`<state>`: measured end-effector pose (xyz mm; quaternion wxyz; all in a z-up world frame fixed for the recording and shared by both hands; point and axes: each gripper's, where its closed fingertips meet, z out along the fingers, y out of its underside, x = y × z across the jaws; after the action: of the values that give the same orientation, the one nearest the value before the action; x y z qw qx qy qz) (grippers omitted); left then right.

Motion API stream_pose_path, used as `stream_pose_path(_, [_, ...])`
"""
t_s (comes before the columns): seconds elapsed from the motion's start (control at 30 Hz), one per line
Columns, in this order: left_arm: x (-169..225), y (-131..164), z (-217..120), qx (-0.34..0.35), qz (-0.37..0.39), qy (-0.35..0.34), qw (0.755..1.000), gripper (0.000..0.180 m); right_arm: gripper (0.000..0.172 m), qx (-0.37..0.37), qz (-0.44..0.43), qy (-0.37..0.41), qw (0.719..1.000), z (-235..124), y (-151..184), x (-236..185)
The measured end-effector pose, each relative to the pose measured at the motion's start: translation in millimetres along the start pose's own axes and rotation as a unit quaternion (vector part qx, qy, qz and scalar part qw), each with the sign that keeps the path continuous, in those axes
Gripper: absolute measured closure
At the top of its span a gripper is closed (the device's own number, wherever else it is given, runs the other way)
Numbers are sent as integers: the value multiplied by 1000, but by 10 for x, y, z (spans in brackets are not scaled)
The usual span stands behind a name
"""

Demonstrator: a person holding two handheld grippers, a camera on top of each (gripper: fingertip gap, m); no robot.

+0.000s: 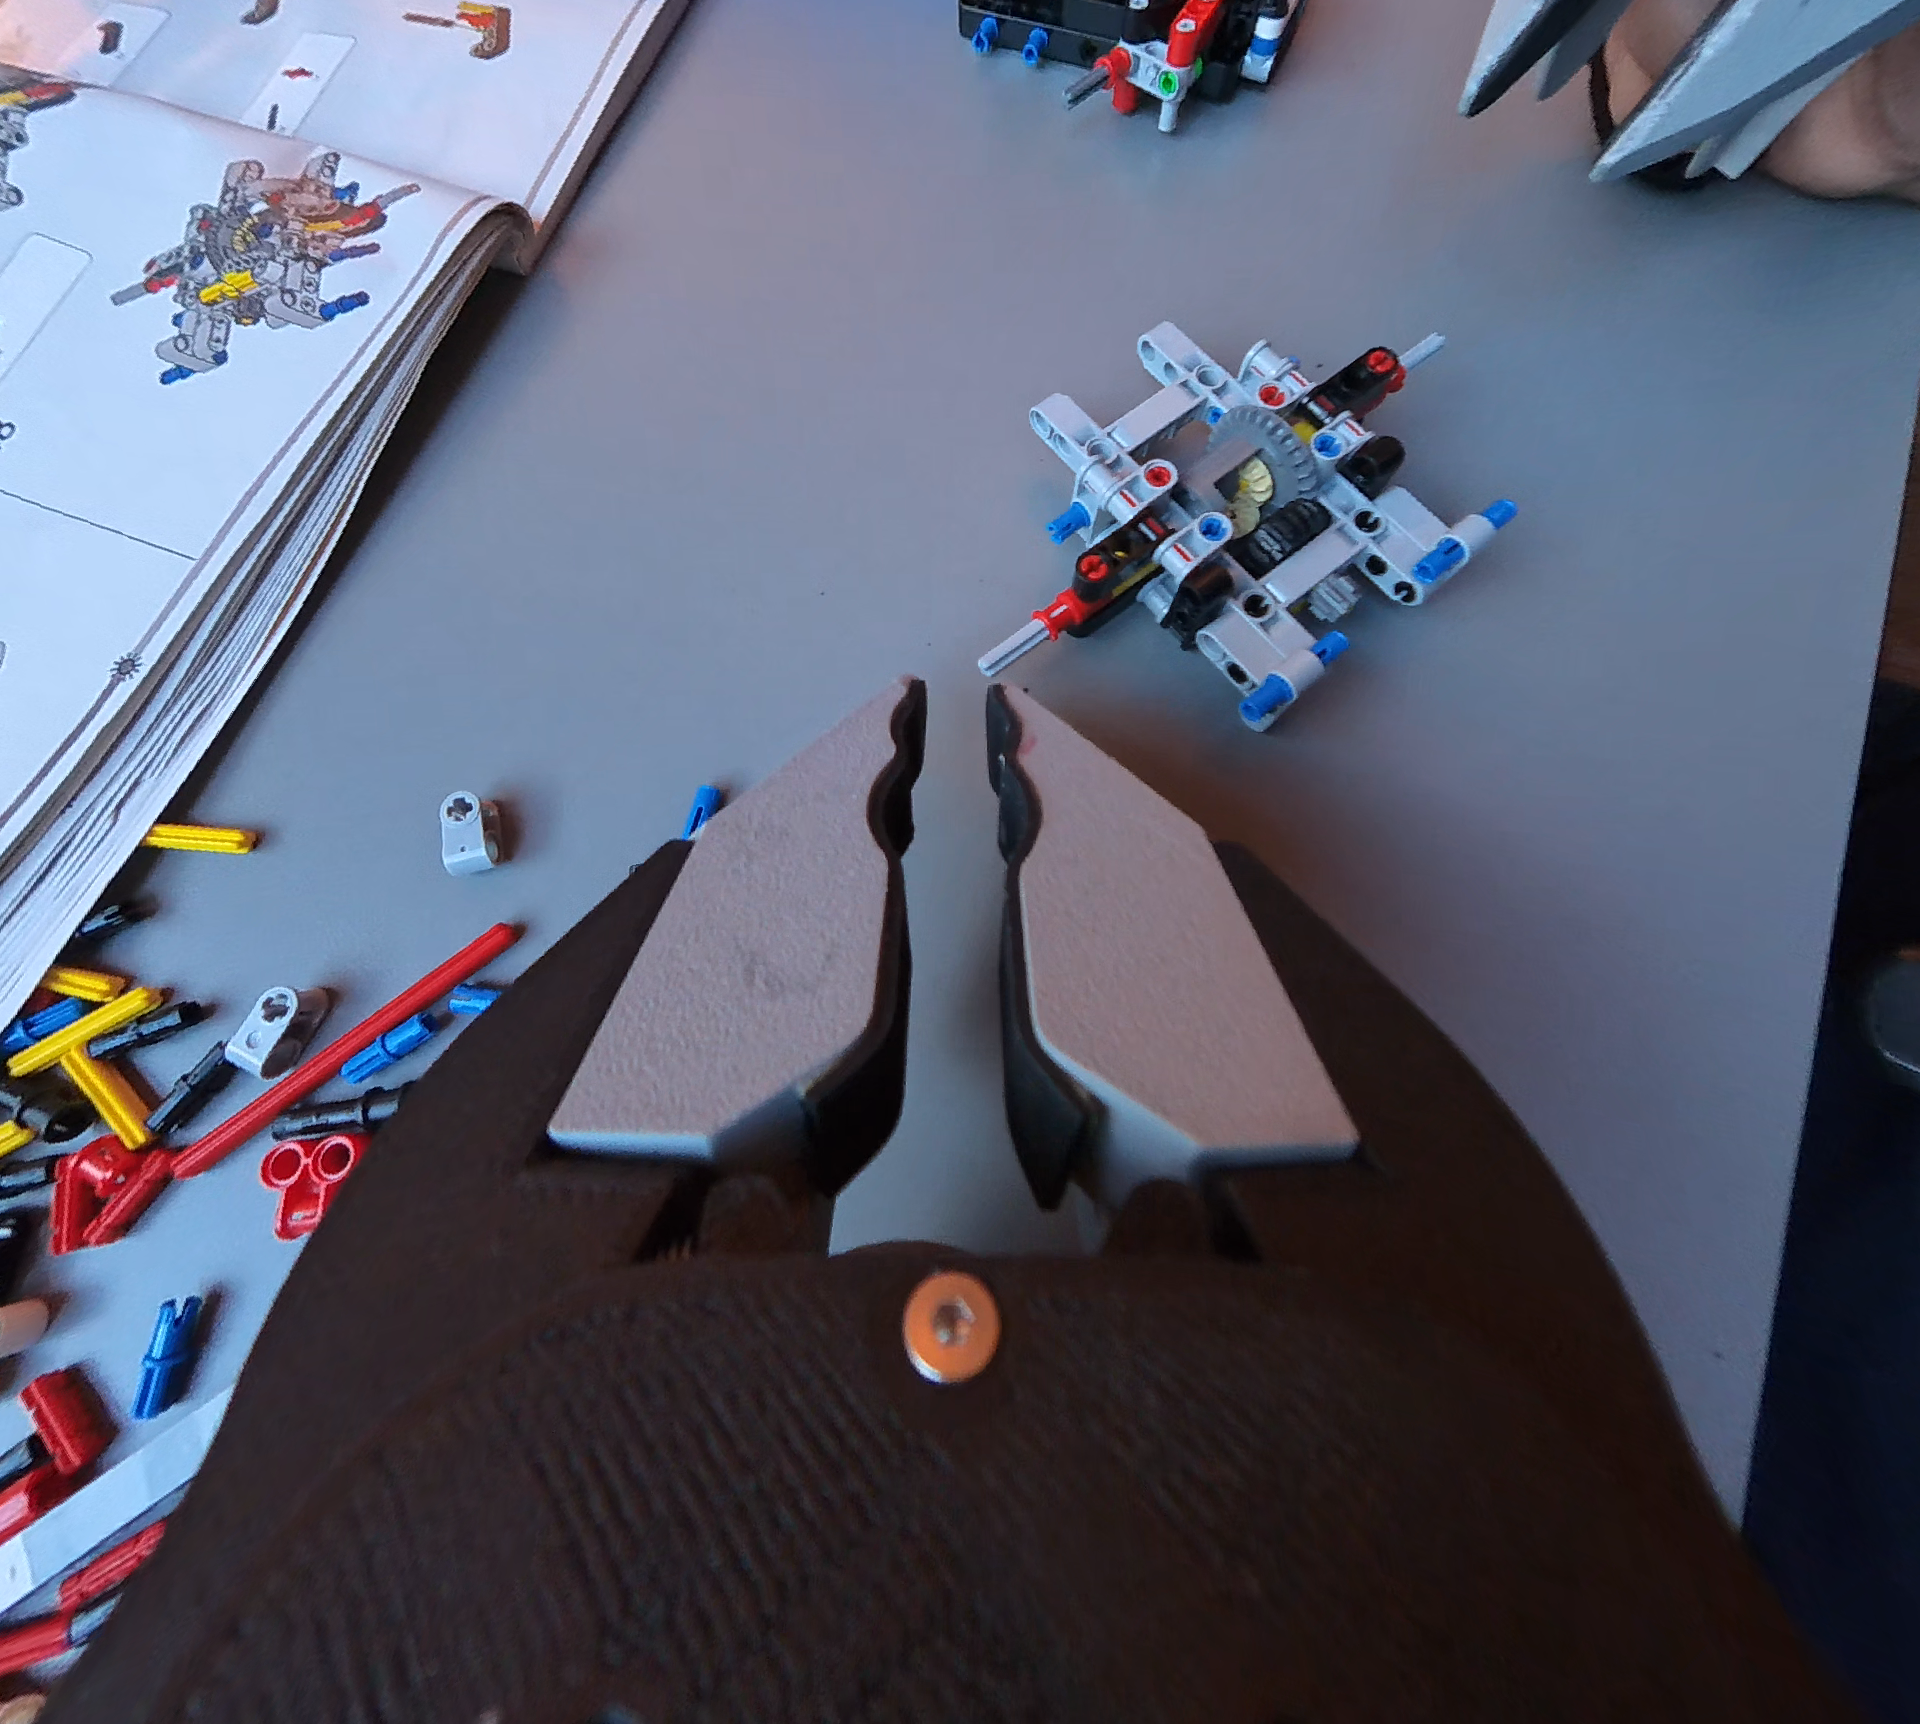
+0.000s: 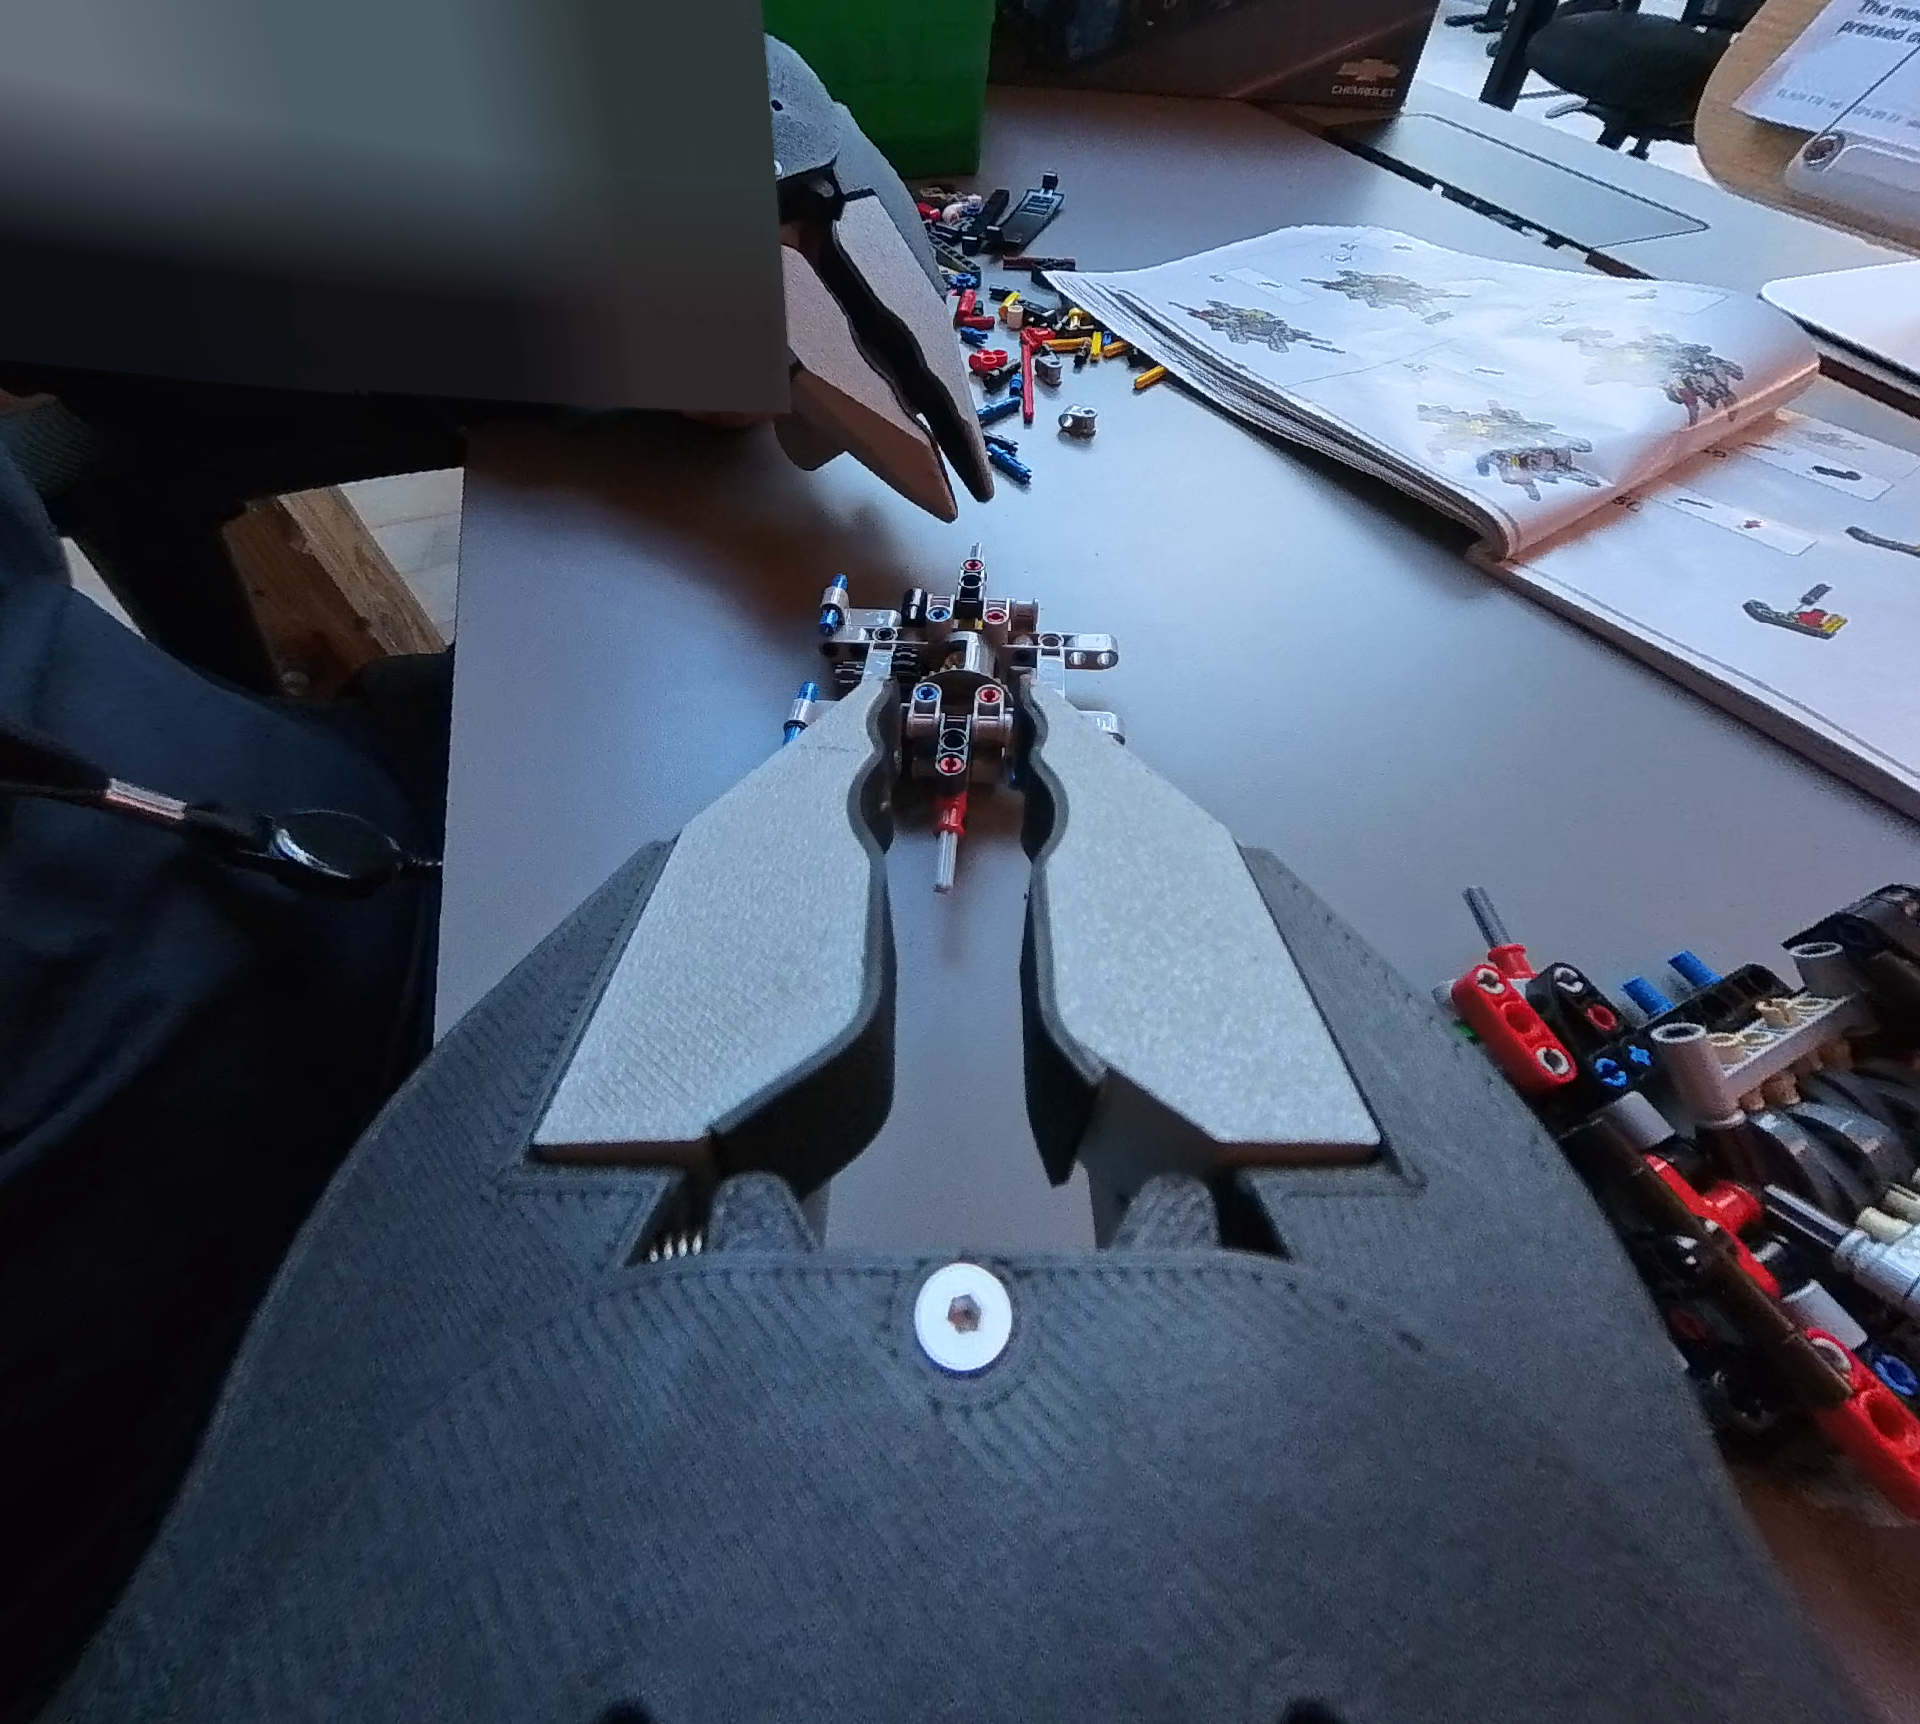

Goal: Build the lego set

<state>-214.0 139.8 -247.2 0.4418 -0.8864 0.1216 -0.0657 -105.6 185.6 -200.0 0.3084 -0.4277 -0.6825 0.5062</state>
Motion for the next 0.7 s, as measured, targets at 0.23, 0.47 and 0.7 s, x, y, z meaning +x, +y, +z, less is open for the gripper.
stream_pose_path(0.23, [10, -34, -28, 14, 0, 5, 1000, 172, 154, 12, 15, -4, 1000, -19, -32, 31])
stream_pose_path(0.47, [-32, -126, -63, 45, 20, -9, 999, 174, 154, 34, 35, -7, 999, -58, -86, 92])
stream_pose_path(0.7, [-54, -169, -57, 55, 30, -13, 998, 174, 153, 43, 43, -13, 998, -65, -112, 129])
